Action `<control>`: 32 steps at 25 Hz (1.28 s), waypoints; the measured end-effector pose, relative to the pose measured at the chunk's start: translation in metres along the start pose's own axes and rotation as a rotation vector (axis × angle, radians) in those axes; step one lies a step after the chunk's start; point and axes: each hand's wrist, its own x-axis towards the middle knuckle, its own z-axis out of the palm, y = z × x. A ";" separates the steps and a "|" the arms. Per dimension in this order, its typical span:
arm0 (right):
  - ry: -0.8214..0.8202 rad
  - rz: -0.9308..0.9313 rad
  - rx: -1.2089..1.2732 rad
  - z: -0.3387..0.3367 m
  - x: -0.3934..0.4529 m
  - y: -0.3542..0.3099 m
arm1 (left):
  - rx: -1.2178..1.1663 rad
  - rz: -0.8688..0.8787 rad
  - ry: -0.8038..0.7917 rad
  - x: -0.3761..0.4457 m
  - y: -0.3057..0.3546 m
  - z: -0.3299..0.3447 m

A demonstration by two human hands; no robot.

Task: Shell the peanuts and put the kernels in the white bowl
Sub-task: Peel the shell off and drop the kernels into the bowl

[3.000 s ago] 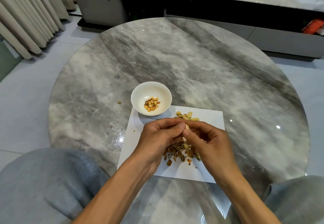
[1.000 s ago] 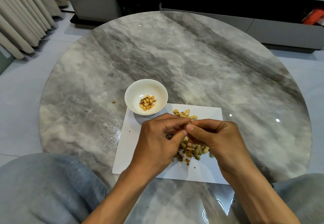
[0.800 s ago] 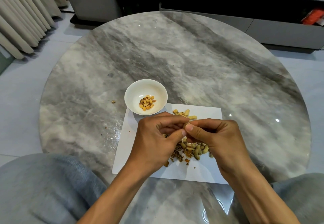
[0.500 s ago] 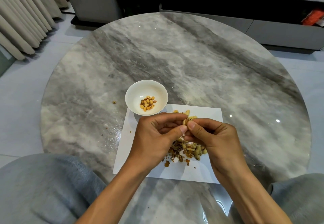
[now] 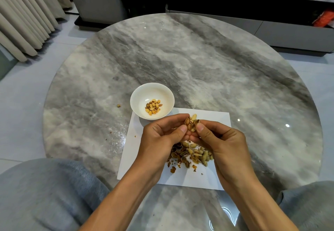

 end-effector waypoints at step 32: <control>-0.041 -0.240 -0.729 -0.009 0.004 0.025 | -0.289 -0.467 0.141 -0.001 -0.009 -0.001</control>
